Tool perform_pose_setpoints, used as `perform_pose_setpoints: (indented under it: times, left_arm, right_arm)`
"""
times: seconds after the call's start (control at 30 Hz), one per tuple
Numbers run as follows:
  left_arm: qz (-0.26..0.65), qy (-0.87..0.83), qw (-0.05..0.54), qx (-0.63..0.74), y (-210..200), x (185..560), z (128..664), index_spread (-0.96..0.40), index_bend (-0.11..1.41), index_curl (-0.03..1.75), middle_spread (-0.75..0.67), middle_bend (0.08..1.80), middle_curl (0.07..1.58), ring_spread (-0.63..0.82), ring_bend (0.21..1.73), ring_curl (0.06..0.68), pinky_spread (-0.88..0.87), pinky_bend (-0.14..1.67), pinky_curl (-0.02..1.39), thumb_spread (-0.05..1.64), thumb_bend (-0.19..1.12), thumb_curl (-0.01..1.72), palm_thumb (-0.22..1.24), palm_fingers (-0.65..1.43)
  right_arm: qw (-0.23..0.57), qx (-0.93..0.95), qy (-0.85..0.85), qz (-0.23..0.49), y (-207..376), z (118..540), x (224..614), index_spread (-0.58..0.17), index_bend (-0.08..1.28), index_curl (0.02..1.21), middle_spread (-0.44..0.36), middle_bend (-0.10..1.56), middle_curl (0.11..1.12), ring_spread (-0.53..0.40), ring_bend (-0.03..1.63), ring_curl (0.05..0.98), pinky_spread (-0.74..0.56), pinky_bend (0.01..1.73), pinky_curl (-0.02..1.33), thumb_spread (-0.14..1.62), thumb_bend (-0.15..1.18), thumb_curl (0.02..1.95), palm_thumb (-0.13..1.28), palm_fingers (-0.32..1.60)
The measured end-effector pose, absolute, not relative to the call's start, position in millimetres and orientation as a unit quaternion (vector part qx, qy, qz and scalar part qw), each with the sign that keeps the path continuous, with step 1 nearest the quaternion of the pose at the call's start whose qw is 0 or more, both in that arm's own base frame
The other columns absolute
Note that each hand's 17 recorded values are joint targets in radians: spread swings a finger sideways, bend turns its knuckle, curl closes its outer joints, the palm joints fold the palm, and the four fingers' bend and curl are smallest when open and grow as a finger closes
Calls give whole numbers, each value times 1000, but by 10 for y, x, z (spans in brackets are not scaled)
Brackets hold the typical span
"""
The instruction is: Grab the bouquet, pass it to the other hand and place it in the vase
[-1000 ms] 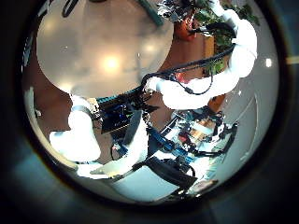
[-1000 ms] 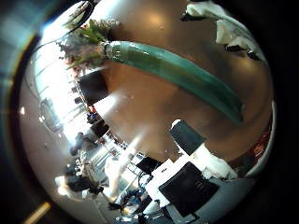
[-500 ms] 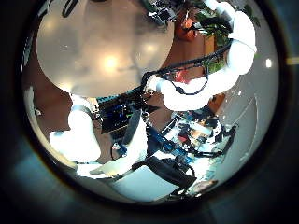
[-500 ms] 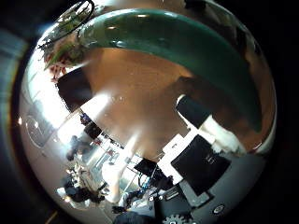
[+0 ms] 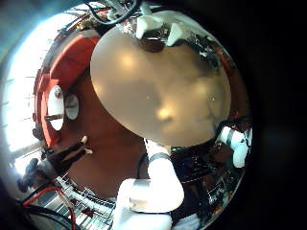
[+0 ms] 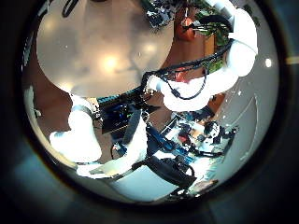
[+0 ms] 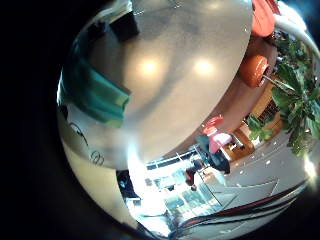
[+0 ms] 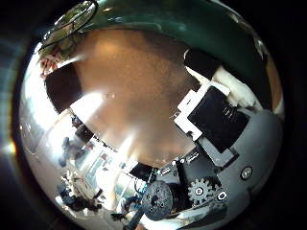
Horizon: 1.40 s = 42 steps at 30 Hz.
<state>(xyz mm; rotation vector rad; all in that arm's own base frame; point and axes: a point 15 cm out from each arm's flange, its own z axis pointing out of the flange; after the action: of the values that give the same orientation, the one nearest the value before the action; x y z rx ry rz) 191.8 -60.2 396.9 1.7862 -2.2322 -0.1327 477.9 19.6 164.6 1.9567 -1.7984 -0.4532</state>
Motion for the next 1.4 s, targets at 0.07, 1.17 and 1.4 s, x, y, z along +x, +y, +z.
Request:
perform_pose_setpoints:
  times: [0.07,1.17,1.4]
  left_arm:
    - [-46,-773,140,617,-595,1915,3968,39,185,372,467,178,267,597,432,209,559,199,314,1055,-25,316,306,74]
    - [-7,-767,125,629,-470,2001,4157,29,191,382,456,179,267,589,429,210,557,194,306,1071,-24,312,304,93]
    - [17,-776,164,609,-663,2064,4172,27,194,387,425,186,276,580,425,208,549,188,298,1073,-25,309,299,125]
  right_arm:
    - [219,712,-650,-150,214,1695,4816,-494,706,850,-281,1039,807,-261,1313,602,-400,1275,557,939,4,580,956,1043]
    - [-137,629,-751,-147,-883,3356,4579,-315,1069,1074,-169,1311,938,-205,1419,755,-169,1316,825,894,97,993,1176,1105]
    - [-281,587,-711,-267,-775,3801,4292,-291,1080,1060,-157,1327,918,-204,1428,757,-170,1288,874,881,92,1086,1154,1109]
